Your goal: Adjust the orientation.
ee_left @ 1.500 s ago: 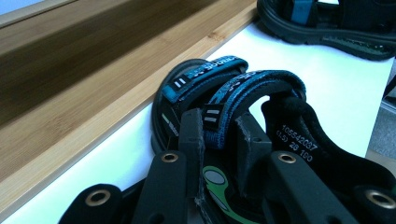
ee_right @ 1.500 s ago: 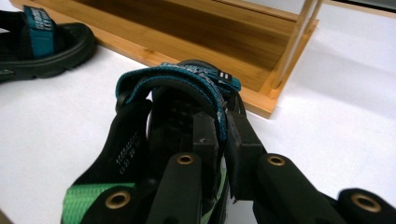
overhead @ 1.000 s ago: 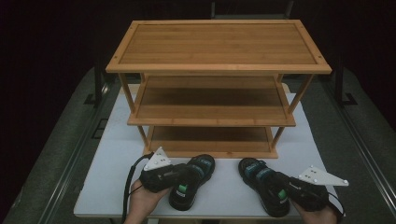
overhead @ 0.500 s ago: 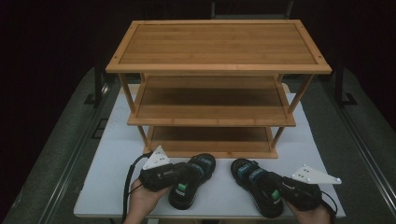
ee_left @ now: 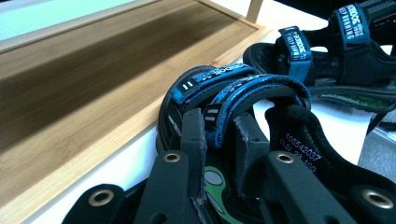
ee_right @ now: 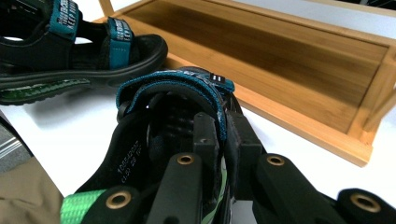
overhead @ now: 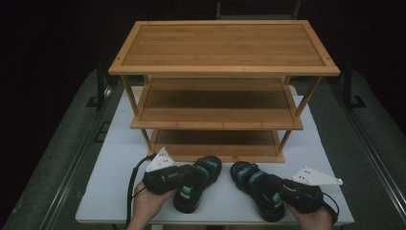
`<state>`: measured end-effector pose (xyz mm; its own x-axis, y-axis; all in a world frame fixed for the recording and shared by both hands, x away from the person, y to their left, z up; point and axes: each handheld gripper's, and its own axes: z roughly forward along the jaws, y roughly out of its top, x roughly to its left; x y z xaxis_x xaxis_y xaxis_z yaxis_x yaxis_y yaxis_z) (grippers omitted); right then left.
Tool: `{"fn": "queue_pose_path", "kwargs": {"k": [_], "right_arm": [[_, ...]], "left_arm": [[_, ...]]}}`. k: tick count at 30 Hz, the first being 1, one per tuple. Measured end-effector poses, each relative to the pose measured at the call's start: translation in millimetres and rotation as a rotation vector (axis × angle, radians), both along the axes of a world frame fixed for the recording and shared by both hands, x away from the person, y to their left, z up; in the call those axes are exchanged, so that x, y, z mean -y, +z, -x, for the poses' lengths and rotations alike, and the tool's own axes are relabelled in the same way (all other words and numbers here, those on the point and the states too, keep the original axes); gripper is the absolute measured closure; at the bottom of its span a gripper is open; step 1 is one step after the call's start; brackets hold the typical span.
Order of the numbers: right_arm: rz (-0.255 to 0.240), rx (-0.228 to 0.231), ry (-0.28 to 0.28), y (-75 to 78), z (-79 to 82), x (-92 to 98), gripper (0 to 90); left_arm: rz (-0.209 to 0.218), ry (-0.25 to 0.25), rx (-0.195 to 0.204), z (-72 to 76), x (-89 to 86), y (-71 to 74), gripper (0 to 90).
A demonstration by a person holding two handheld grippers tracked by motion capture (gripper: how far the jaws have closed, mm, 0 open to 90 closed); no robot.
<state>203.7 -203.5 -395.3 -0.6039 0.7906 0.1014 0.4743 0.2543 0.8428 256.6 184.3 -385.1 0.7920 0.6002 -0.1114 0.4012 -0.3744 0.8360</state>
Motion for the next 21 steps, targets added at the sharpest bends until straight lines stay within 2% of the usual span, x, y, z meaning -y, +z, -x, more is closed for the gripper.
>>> {"fn": "queue_pose_path", "kwargs": {"k": [13,21], "right_arm": [[0.001,0.017,0.015,5.5,-11.0,-17.4,83.5],[0.002,0.02,0.005,7.9,-22.1,-26.0,83.4]], "left_arm": [[0.01,0.007,0.011,-7.6,2.9,5.9,76.6],[0.008,0.038,0.017,-15.0,2.1,5.6,76.7]]}}
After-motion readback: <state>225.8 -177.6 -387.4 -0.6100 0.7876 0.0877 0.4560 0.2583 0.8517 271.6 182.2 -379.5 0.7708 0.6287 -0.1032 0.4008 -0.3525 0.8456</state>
